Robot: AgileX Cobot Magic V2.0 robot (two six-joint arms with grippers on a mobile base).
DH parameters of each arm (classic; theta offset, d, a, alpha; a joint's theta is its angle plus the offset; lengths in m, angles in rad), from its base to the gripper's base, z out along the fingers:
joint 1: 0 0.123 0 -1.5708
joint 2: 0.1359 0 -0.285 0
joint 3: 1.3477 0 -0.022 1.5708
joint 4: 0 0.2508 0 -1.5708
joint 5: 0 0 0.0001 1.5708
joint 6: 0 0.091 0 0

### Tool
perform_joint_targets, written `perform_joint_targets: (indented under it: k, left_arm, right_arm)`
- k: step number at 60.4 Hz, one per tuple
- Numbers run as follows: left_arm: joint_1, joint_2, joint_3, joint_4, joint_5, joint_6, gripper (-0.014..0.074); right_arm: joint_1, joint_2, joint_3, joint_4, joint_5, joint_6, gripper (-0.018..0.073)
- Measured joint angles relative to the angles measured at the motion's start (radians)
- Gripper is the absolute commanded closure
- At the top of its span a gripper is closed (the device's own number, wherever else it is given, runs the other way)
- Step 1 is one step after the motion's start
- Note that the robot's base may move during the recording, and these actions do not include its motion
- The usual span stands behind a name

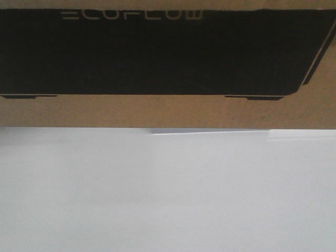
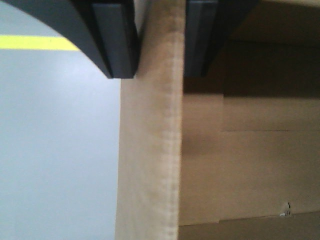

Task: Grab box from left shelf to table start
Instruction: 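Carry the box with both grippers while driving along the floor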

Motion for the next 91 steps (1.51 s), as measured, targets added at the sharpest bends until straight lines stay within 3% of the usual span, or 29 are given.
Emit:
perform_joint_targets:
  k: [91]
  left_arm:
    - [0.0, 0.002, 0.002, 0.004, 0.006, 0.0, 0.0682]
  right_arm:
    - [0.0, 0.018, 0.0, 0.005, -0.002, 0.0, 0.0533]
